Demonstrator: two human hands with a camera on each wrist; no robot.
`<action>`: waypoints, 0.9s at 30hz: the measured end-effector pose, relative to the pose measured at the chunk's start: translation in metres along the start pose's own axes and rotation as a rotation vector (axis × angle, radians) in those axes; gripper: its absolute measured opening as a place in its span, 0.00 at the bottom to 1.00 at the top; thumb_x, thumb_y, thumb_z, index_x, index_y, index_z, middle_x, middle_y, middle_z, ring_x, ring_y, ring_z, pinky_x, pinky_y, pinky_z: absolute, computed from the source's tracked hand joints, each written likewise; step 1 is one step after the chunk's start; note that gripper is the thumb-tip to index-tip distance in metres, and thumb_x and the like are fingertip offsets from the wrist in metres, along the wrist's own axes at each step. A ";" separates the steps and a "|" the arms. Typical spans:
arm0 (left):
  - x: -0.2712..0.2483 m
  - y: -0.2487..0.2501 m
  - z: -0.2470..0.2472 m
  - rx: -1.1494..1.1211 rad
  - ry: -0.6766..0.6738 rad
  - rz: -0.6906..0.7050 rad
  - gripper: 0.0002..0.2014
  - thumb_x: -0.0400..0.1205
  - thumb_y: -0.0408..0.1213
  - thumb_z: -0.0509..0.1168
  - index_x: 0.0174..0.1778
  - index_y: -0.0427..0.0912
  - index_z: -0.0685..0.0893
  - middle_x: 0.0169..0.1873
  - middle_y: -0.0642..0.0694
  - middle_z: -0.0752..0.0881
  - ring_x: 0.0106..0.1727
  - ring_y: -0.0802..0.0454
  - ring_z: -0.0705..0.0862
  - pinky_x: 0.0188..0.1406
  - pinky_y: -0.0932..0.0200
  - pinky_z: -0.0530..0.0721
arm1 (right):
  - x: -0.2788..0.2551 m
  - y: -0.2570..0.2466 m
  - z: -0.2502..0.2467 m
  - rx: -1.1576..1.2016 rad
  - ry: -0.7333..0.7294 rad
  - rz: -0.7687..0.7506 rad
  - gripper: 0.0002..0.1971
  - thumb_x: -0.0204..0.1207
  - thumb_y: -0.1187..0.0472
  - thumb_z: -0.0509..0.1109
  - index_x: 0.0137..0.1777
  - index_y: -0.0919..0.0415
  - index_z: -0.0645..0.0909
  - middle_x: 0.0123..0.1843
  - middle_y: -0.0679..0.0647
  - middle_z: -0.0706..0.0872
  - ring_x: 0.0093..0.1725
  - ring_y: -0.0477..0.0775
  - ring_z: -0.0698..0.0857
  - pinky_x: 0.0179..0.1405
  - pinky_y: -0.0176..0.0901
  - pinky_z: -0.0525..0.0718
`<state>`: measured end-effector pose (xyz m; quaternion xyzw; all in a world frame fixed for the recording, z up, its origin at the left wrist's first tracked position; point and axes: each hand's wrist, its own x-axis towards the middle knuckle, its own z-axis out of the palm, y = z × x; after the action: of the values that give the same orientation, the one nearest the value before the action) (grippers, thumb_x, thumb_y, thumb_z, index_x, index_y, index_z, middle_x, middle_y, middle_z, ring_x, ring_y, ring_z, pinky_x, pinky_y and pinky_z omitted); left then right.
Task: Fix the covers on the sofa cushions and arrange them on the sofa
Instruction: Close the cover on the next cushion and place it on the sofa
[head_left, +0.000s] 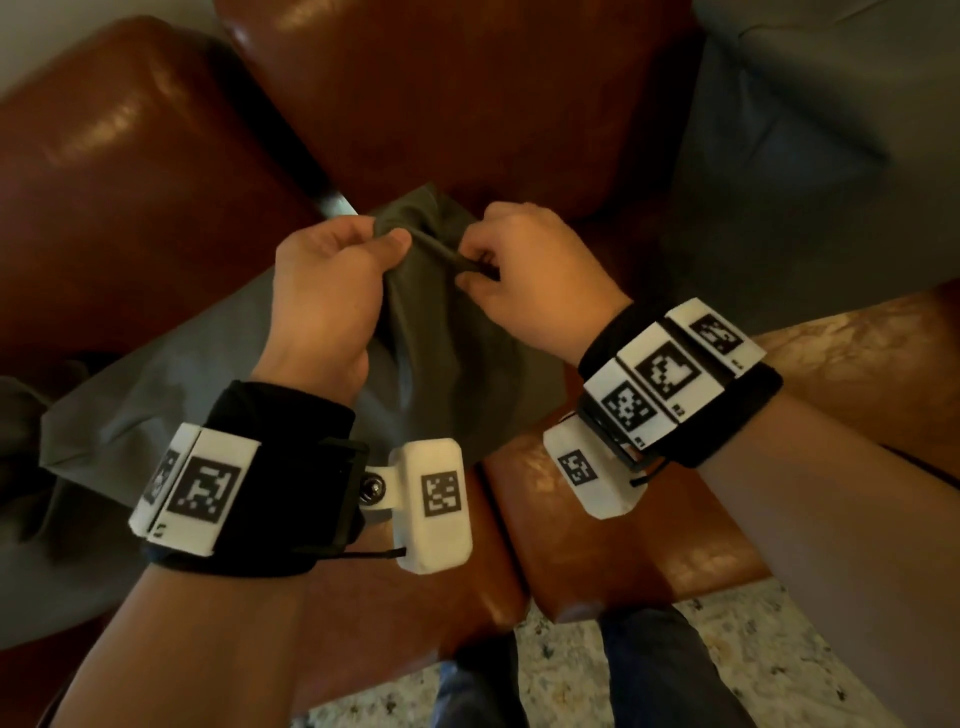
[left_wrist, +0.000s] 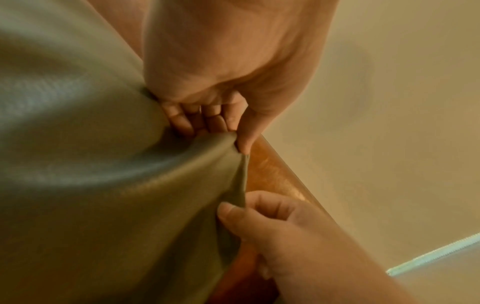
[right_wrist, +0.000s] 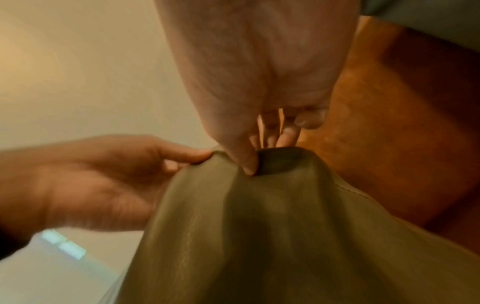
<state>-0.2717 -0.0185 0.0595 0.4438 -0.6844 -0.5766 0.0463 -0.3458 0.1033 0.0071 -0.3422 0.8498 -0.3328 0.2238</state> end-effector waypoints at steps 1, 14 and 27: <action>0.002 -0.001 -0.001 0.084 0.017 0.059 0.05 0.81 0.31 0.68 0.42 0.45 0.86 0.36 0.46 0.88 0.37 0.55 0.88 0.39 0.60 0.88 | 0.000 -0.003 0.000 -0.080 0.017 -0.027 0.06 0.80 0.57 0.67 0.50 0.56 0.84 0.47 0.46 0.73 0.53 0.51 0.75 0.49 0.44 0.76; 0.029 0.049 0.001 1.416 -0.122 0.620 0.17 0.80 0.60 0.64 0.38 0.50 0.83 0.45 0.45 0.84 0.57 0.38 0.81 0.57 0.42 0.75 | -0.017 0.002 0.022 -0.055 0.424 -0.175 0.08 0.64 0.70 0.75 0.36 0.59 0.80 0.38 0.54 0.80 0.42 0.59 0.79 0.37 0.46 0.74; 0.037 0.053 0.014 1.586 -0.509 0.540 0.18 0.80 0.40 0.69 0.65 0.59 0.79 0.66 0.45 0.73 0.68 0.39 0.68 0.67 0.40 0.69 | -0.024 0.001 0.034 -0.062 0.487 -0.221 0.06 0.66 0.70 0.75 0.38 0.61 0.81 0.40 0.55 0.81 0.43 0.60 0.78 0.38 0.47 0.76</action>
<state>-0.3314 -0.0359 0.0820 0.0256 -0.9549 0.0184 -0.2952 -0.3094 0.1075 -0.0131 -0.3494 0.8459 -0.4014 -0.0355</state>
